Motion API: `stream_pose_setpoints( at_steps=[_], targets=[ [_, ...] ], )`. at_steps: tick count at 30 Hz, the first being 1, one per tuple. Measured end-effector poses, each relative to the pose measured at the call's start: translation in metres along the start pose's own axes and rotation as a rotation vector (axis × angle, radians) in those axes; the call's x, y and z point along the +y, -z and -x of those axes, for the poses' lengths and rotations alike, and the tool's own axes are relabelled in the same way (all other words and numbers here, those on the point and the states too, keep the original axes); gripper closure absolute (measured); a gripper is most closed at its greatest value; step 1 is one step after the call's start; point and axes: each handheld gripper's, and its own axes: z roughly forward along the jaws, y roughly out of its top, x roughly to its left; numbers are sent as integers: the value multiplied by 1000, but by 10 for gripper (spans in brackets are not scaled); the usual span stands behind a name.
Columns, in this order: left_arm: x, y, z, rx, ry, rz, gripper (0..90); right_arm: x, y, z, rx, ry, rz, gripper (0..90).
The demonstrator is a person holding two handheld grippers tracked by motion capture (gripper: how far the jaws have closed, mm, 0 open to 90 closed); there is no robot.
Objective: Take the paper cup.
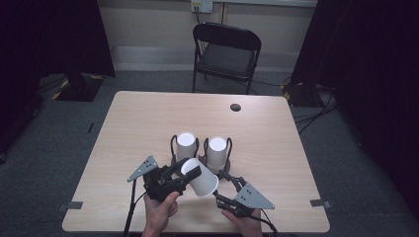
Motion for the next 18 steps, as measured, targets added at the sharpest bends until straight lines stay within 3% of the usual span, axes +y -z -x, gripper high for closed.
stream_pose_setpoints(
  at_steps=[5, 9, 14, 18],
  targets=[
    [-2, 1, -6, -24, 58, -2, 355, 0, -2, -2, 6, 34, 28, 518],
    [0, 2, -2, -24, 47, -12, 355, 0, -4, -3, 14, 50, 49, 557],
    [-1, -2, 0, -57, 82, -21, 354, 0, -8, -2, 24, 62, 75, 607],
    [-2, -4, 3, -57, 83, -31, 354, 0, -11, 1, 27, 65, 89, 662]
  ],
)
